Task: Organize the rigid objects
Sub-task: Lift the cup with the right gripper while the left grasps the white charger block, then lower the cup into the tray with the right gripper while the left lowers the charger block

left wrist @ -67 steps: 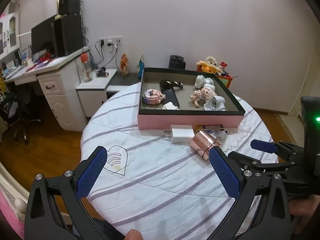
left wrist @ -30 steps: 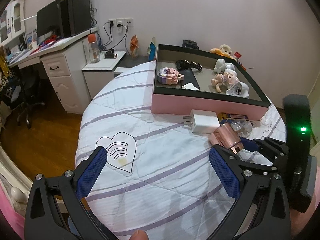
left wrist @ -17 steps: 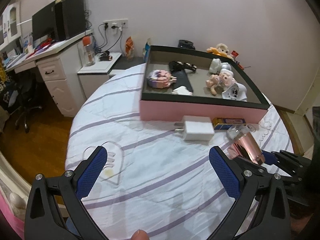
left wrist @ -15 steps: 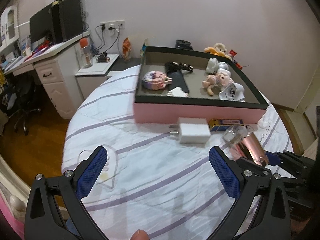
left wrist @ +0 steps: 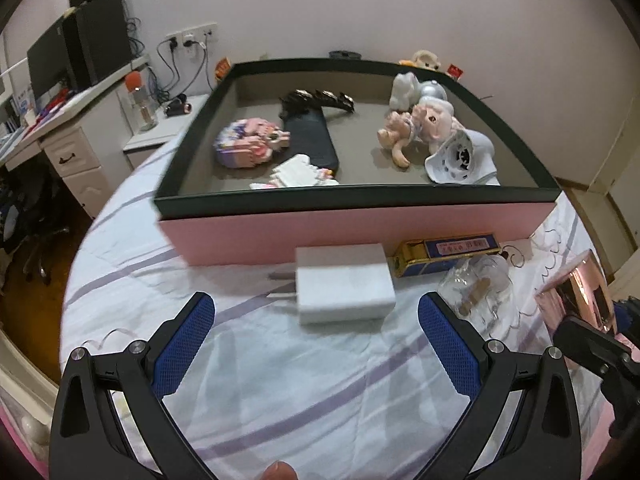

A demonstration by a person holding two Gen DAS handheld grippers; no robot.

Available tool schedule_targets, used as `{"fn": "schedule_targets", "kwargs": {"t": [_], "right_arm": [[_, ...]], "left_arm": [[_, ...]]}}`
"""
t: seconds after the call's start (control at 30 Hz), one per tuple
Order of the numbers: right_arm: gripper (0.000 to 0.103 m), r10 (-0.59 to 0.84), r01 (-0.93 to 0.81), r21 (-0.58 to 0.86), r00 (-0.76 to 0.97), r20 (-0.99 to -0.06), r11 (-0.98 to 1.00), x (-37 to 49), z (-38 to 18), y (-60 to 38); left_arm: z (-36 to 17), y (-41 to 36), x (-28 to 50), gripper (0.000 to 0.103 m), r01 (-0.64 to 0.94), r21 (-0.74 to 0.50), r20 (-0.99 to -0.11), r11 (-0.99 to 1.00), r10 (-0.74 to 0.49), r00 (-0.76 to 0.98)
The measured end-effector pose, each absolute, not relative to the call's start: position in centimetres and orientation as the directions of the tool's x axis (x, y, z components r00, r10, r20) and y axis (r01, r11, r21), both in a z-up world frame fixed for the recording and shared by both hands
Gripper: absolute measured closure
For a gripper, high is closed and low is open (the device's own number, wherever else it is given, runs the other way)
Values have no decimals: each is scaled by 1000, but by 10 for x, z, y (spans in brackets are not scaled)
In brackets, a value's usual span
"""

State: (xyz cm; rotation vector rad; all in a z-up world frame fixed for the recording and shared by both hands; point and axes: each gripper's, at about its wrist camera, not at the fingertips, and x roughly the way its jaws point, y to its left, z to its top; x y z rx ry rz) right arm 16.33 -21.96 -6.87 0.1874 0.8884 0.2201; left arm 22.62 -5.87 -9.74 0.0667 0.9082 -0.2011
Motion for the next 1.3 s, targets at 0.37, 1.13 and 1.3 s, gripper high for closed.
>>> {"fn": "schedule_targets", "kwargs": {"t": [0.37, 1.13, 1.3], "right_arm": [[55, 265, -92, 265, 609, -748, 960, 168, -72, -229], [55, 277, -180, 212, 684, -675, 961, 193, -15, -200], [55, 281, -202, 195, 697, -660, 960, 218, -3, -192]], "left_arm": [[-109, -50, 238, 36, 185, -94, -801, 978, -185, 569], [-16, -14, 223, 36, 176, -95, -703, 980, -192, 685], [1, -15, 235, 36, 183, -92, -680, 979, -196, 706]]}}
